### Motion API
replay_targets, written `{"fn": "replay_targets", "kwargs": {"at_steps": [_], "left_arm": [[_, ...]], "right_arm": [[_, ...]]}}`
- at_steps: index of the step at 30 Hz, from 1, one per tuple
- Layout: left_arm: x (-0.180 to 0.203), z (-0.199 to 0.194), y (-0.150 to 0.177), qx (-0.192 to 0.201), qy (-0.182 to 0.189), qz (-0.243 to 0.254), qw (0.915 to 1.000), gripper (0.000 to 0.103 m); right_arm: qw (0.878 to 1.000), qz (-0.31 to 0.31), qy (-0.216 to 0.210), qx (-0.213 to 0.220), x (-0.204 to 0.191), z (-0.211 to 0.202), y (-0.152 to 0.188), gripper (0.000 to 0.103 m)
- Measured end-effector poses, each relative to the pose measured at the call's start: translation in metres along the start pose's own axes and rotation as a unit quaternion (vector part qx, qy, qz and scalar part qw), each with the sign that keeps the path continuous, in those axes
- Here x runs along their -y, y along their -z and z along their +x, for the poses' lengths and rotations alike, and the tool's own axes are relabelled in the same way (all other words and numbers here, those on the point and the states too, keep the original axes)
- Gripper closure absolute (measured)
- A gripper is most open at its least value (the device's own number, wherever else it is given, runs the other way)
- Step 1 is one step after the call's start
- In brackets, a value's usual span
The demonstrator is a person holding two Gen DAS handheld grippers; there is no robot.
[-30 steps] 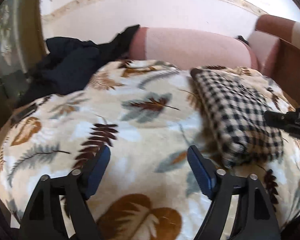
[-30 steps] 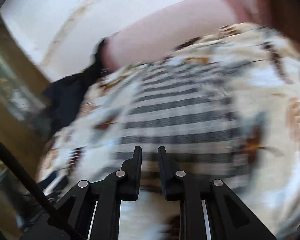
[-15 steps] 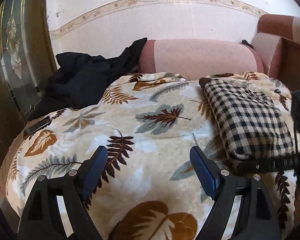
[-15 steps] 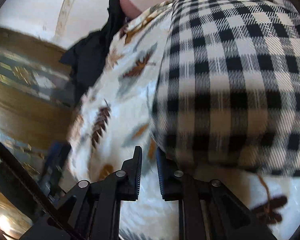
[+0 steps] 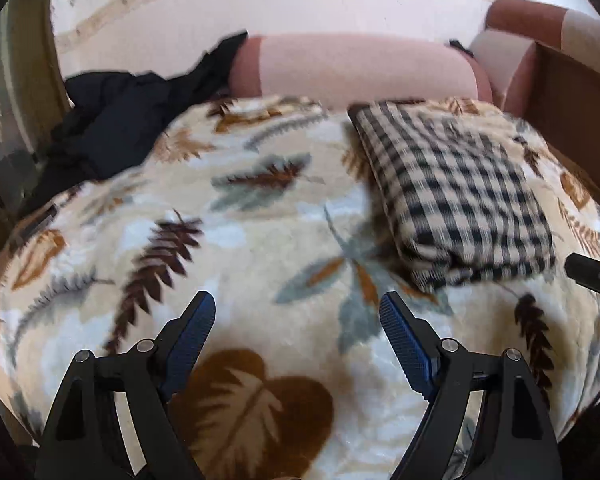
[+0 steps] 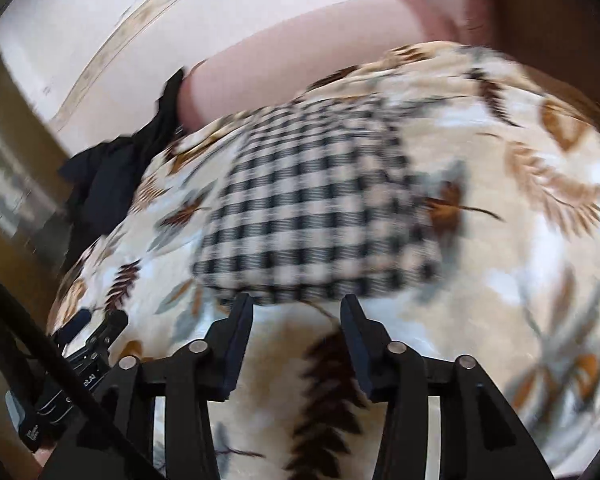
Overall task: Fold large clothes
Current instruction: 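Release the folded shirt and pull both grippers back from it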
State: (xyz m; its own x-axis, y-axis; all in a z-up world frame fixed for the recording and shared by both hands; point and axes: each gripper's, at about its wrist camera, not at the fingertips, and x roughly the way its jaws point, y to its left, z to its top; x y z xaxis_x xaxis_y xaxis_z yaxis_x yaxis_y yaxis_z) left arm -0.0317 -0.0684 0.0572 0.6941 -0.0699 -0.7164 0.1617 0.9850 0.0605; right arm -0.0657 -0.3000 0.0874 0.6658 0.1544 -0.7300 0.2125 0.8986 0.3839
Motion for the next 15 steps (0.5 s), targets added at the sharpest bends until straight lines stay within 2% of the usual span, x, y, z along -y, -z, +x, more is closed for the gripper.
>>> {"fn": "replay_targets", "kwargs": {"at_steps": [3,7,9,15], "left_arm": [[0.009,0.013,0.008,-0.032,0.007,0.003,0.9995,0.02],[0.016,0.033,0.02,-0.079,0.017,0.002,0.9967,0.02],[0.019,0.043,0.026,-0.103,0.018,0.001,0.9946,0.02],[0.017,0.046,0.03,-0.1,0.018,-0.008,0.9948,0.016]], "right_arm": [[1.0,0.011,0.018,0.003,0.011,-0.001,0.003,0.053],[0.999,-0.004,0.042,0.009,0.013,-0.001,0.003,0.053],[0.999,-0.005,0.042,0.006,0.012,0.001,0.003,0.052],[0.999,-0.019,0.034,-0.005,0.002,0.012,0.005,0.051]]}}
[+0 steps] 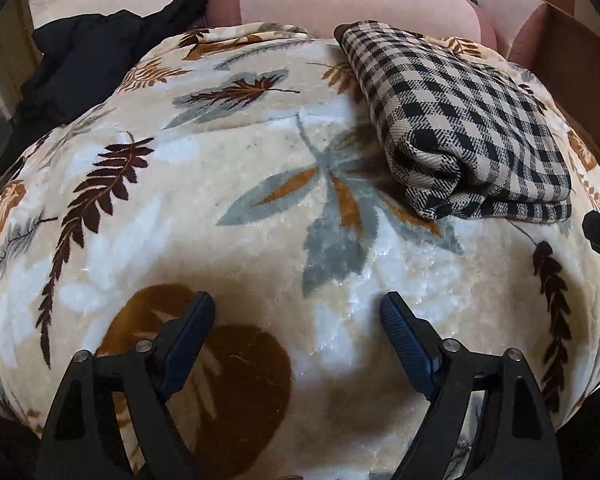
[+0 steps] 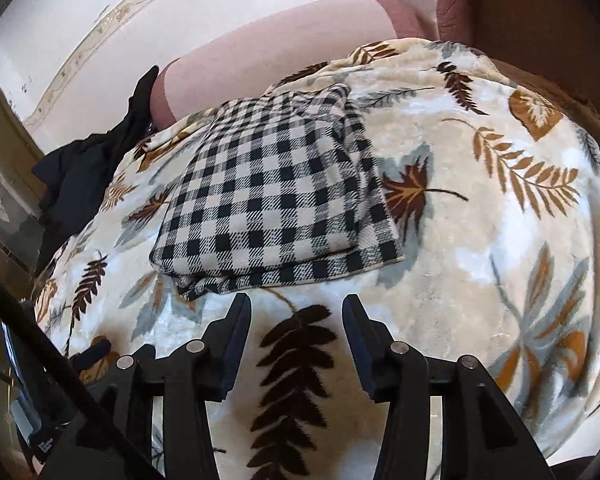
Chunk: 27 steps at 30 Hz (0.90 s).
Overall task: Fold large clothes
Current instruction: 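Release the folded shirt and pull both grippers back from it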
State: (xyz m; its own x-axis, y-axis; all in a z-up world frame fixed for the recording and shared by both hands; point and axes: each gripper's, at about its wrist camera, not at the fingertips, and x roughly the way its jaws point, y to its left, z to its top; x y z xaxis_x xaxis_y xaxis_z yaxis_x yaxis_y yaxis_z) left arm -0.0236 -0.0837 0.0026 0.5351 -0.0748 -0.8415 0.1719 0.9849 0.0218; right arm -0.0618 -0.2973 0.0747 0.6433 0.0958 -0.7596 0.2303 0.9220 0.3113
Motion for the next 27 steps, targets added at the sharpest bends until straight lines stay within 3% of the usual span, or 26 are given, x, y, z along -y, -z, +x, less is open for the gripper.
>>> {"fn": "replay_targets", "kwargs": {"at_steps": [7,18,27], "left_arm": [[-0.003,0.006,-0.002,-0.007,0.003,-0.003,1.0,0.007],[-0.002,-0.005,-0.002,-0.008,0.013,-0.008,0.9998,0.007],[0.002,-0.034,-0.002,0.024,0.021,-0.008,0.9995,0.007]], "right_arm": [[1.0,-0.02,0.011,0.001,-0.007,0.004,0.0,0.05],[0.998,-0.043,0.043,0.016,-0.011,0.005,0.001,0.048],[0.996,-0.051,0.075,0.028,-0.01,0.002,0.001,0.046]]}}
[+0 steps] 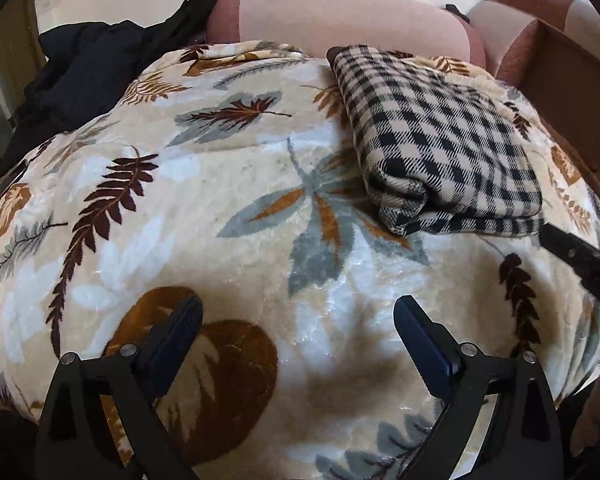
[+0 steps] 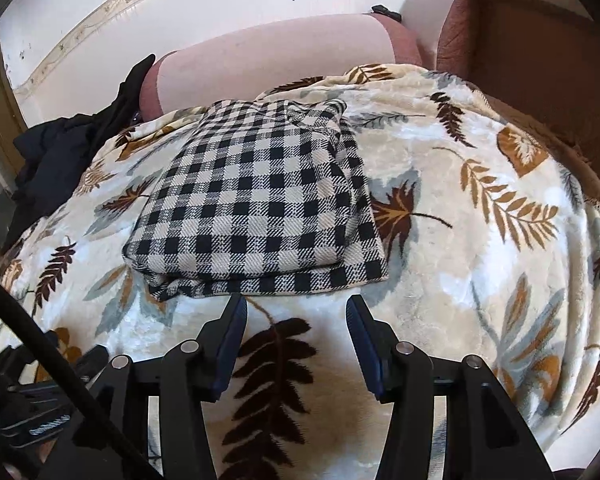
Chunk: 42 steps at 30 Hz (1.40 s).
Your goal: Fold large clothes
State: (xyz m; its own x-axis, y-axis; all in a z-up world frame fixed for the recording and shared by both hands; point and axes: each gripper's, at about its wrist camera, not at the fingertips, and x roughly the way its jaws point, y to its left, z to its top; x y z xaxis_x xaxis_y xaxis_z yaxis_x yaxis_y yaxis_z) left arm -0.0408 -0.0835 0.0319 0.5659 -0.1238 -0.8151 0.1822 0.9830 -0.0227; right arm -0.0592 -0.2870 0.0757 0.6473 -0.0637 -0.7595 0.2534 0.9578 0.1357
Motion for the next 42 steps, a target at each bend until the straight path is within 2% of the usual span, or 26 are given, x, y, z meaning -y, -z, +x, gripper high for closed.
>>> {"fn": "replay_targets", "kwargs": {"at_steps": [16,25,42], "left_arm": [[0.001,-0.002,0.0,-0.014,0.004,0.0,0.9999,0.007],[-0.001,0.001,0.001,-0.019,0.003,-0.004,0.9998,0.007],[-0.002,0.009,0.003,-0.036,0.01,-0.01,0.9993,0.007]], "right_arm": [[1.0,-0.009,0.019,-0.004,-0.003,0.005,0.002,0.044],[0.999,-0.033,0.035,0.006,-0.012,0.002,0.002,0.042],[0.999,-0.039,0.038,0.008,-0.011,0.004,0.002,0.041]]}}
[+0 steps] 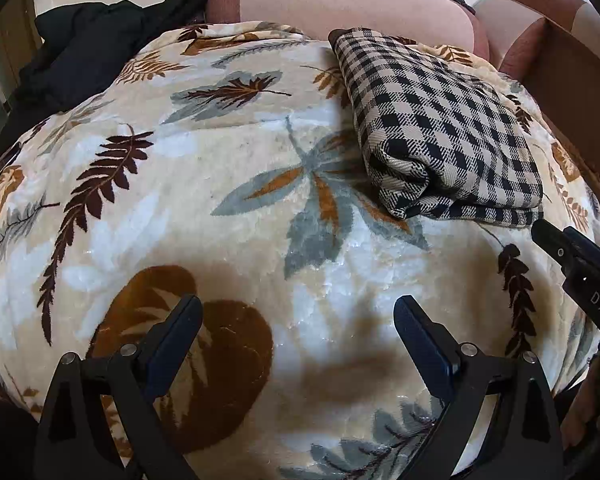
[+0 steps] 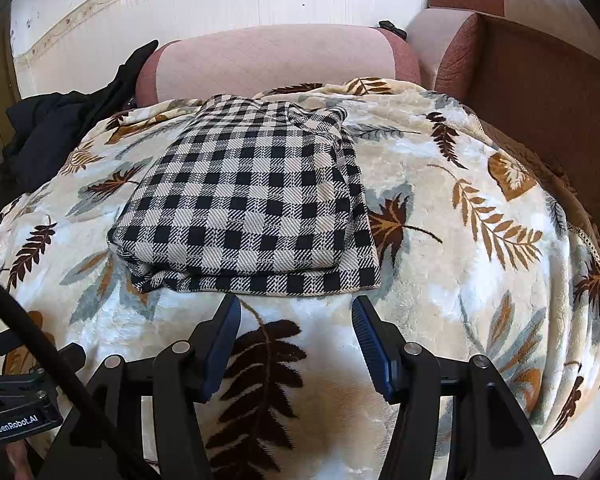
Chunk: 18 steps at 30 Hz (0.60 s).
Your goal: Fold large clothes
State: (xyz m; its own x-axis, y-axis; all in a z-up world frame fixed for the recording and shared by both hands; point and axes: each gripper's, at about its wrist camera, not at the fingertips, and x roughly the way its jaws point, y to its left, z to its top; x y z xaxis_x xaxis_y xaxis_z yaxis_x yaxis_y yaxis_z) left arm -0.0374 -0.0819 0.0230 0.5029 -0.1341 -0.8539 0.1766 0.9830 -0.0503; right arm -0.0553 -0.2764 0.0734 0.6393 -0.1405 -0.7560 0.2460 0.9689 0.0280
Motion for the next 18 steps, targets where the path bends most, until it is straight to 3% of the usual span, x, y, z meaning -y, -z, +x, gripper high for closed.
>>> {"fn": "replay_targets", "kwargs": {"at_steps": [18], "left_arm": [[-0.0008,0.001,0.0008,-0.003,0.005,-0.003,1.0,0.007]], "right_arm": [[1.0,-0.002,0.0,0.001,0.0002,0.0009,0.0,0.039]]}}
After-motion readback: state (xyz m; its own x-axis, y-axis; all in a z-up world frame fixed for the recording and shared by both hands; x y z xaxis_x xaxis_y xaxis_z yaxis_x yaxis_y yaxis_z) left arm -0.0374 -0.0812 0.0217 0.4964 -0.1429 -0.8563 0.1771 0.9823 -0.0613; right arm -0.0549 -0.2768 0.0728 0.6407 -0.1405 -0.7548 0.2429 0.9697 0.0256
